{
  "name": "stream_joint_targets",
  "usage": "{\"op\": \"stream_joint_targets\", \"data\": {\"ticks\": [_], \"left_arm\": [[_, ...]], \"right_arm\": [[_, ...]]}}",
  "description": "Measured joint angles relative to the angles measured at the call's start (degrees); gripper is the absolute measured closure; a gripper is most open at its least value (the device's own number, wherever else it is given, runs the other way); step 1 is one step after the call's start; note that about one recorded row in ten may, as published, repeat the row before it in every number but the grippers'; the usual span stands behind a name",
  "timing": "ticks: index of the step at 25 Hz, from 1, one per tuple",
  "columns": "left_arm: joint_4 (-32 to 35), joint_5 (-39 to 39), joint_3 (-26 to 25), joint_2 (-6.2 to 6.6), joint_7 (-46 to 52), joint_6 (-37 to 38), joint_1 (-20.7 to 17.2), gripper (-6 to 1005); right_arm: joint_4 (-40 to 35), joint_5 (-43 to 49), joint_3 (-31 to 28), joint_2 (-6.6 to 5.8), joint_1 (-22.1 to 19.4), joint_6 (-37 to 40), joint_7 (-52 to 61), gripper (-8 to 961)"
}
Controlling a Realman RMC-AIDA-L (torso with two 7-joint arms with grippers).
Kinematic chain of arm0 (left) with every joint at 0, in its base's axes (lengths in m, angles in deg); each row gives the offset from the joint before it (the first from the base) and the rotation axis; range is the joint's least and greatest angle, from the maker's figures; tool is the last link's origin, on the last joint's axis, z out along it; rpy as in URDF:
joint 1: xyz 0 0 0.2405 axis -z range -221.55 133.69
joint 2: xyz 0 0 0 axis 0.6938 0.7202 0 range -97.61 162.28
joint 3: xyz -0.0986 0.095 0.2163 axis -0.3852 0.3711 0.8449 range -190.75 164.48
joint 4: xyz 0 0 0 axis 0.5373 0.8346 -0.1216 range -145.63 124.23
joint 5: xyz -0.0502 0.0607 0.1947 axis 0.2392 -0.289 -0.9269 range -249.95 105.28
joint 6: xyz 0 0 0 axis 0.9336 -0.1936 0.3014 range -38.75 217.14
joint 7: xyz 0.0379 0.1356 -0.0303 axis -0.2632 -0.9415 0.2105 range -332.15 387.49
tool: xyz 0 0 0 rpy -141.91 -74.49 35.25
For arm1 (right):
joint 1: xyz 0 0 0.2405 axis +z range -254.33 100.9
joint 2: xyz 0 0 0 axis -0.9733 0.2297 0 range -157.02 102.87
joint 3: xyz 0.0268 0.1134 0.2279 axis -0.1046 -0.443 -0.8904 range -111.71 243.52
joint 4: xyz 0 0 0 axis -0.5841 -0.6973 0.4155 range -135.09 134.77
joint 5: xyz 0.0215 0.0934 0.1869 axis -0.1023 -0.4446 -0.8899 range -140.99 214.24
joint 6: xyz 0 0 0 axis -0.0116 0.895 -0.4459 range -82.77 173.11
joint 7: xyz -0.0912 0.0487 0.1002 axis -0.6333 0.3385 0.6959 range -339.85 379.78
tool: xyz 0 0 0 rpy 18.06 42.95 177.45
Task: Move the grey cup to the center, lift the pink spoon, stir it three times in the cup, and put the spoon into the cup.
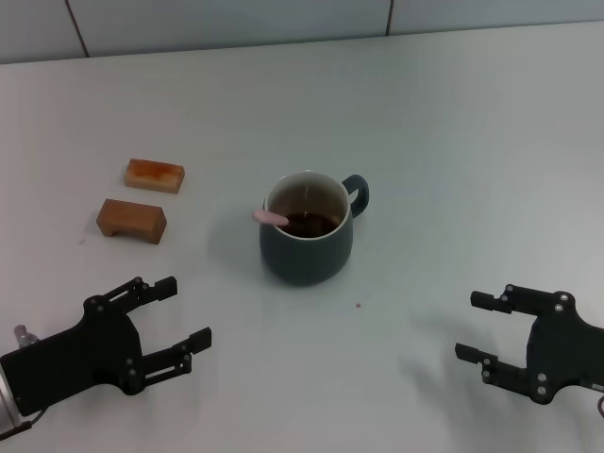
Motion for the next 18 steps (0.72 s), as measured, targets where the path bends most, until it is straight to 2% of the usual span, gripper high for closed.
{"op": "stream_joint_targets", "data": {"ticks": [18], "left_arm": [[0.4, -0.1, 0.0, -0.04, -0.2, 0.5, -0.8, 174]], "right_arm": [[0.0, -0.2, -0.5, 0.02, 0.0, 0.2, -0.1, 331]]}}
